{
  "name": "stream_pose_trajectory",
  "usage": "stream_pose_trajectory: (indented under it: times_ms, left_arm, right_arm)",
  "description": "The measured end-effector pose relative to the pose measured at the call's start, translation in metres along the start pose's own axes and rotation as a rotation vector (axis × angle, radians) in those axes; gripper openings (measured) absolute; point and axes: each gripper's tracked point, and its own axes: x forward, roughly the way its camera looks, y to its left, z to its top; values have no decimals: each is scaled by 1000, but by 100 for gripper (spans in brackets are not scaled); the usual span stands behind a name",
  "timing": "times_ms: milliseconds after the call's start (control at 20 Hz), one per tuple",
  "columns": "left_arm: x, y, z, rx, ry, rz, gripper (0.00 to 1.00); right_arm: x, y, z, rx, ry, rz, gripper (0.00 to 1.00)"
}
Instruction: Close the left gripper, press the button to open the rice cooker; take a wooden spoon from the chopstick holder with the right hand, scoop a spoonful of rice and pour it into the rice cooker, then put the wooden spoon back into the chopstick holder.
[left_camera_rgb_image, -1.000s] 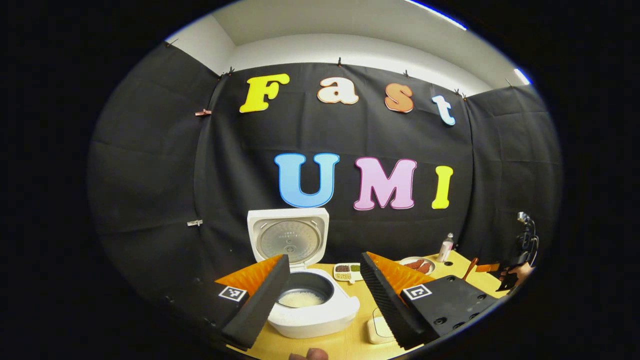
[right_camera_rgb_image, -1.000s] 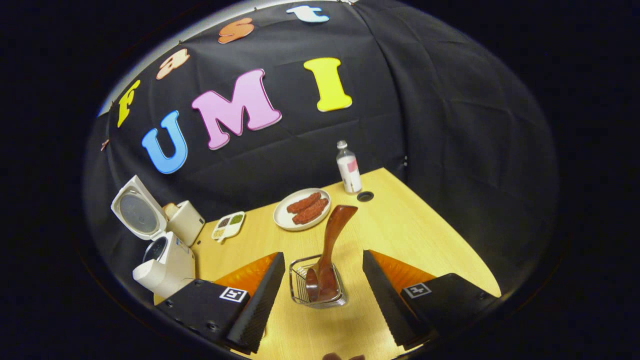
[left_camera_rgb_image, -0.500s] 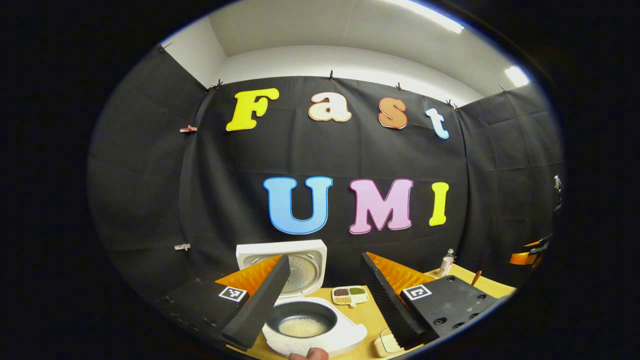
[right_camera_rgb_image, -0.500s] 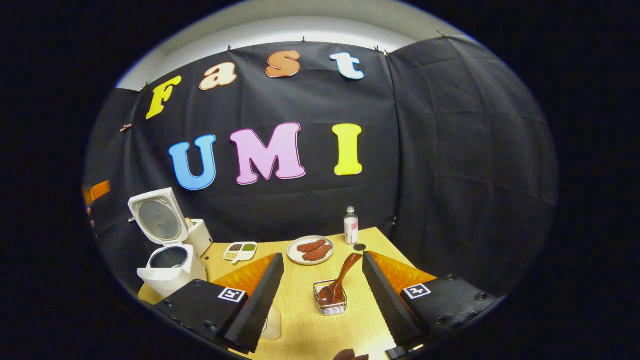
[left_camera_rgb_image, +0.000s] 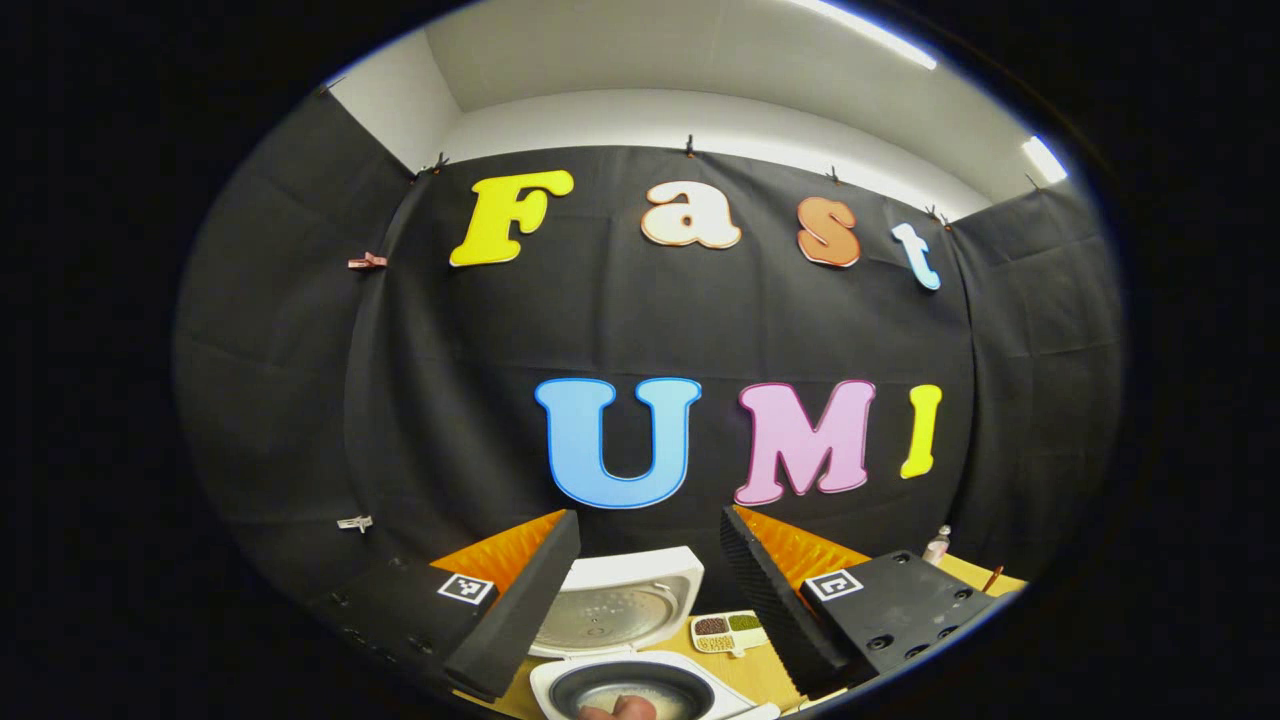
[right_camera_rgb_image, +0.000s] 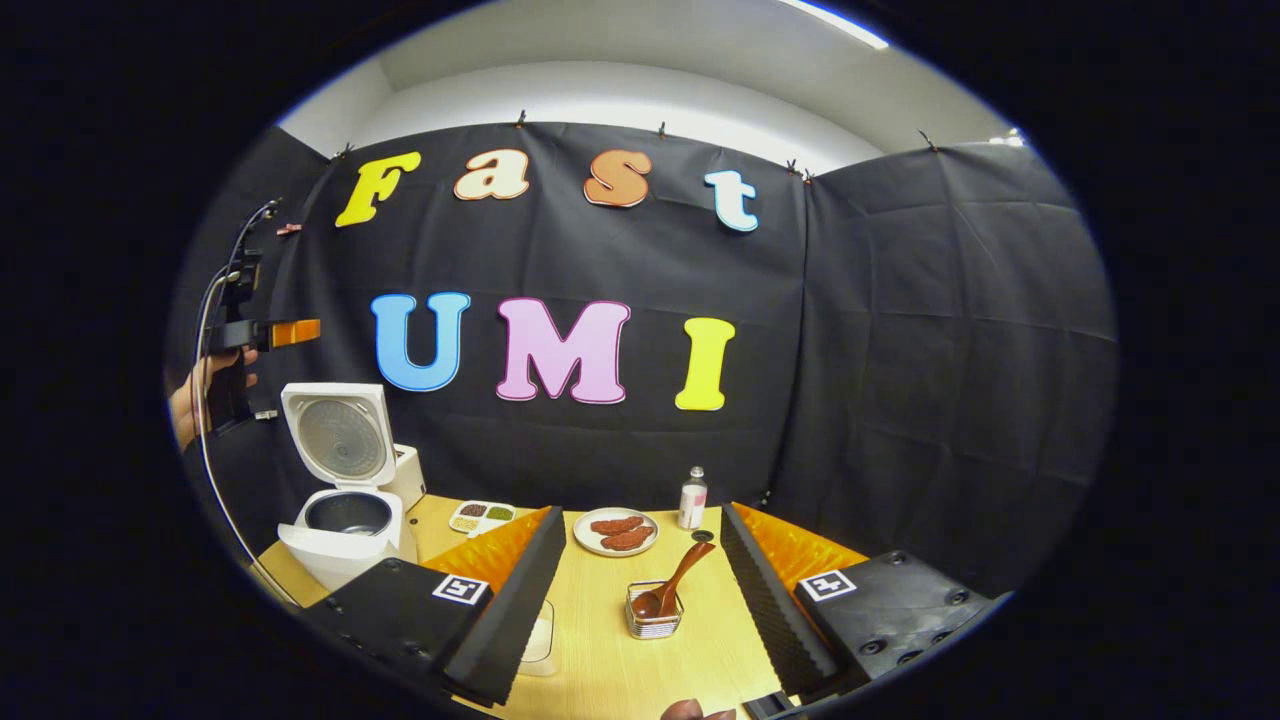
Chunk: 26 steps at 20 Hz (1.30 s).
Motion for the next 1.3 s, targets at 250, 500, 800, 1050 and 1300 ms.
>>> stream_pose_trajectory:
  times_ms: [250,500,800,1050,1300]
  left_arm:
    - [62,27,-20,25,55,49,96]
    - [106,29,-71,74,186,89,97]
    - [121,31,-94,129,263,119,96]
    - [116,42,-124,66,331,138,99]
    - [108,41,-124,86,347,165,100]
  right_arm:
    - [-12,-14,-6,5,19,-52,97]
    - [-20,-37,-5,-1,14,-109,97]
    - [-43,-71,-3,29,-4,-182,97]
    - [-62,-85,-10,52,17,-201,97]
    - [-73,-94,-16,65,38,-185,97]
